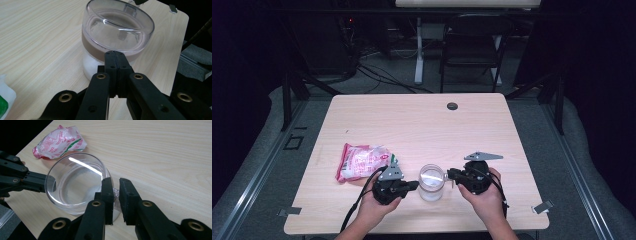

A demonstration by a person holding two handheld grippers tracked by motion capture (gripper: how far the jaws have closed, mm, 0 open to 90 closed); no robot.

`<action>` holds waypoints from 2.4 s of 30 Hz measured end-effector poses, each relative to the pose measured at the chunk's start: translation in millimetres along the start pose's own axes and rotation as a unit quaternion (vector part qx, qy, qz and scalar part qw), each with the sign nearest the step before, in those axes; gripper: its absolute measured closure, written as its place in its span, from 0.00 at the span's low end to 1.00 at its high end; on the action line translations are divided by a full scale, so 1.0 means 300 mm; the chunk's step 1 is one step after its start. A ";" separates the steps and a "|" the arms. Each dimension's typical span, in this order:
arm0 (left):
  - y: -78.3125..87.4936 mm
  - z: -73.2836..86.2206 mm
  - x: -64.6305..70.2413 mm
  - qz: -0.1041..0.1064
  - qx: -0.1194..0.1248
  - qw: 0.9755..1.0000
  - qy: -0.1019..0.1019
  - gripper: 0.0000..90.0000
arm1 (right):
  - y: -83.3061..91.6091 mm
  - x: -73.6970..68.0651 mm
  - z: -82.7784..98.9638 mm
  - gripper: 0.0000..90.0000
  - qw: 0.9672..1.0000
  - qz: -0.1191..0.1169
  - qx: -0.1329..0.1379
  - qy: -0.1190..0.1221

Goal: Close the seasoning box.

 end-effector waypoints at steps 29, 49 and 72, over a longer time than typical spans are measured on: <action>-0.001 -0.101 -0.007 0.011 0.032 0.999 -0.005 1.00 | 0.045 -0.109 0.074 0.53 0.989 -0.004 0.014 0.147; -0.001 -0.104 -0.024 -0.013 0.029 0.999 -0.009 0.88 | 0.024 -0.112 0.091 0.55 0.987 0.016 0.008 0.161; -0.077 -0.071 -0.060 -0.034 0.009 0.999 0.016 0.72 | 0.051 -0.095 0.078 0.62 0.989 0.013 0.024 0.147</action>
Point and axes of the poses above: each handheld gripper's, and its own axes: y roughly backward along the jaws, z roughly out of its underside, x roughly to its right, the point moved 10 cm from there along -y, roughly forward along the jaws, and after that the axes turned 10 degrees about -y, right-handed, at the moved point
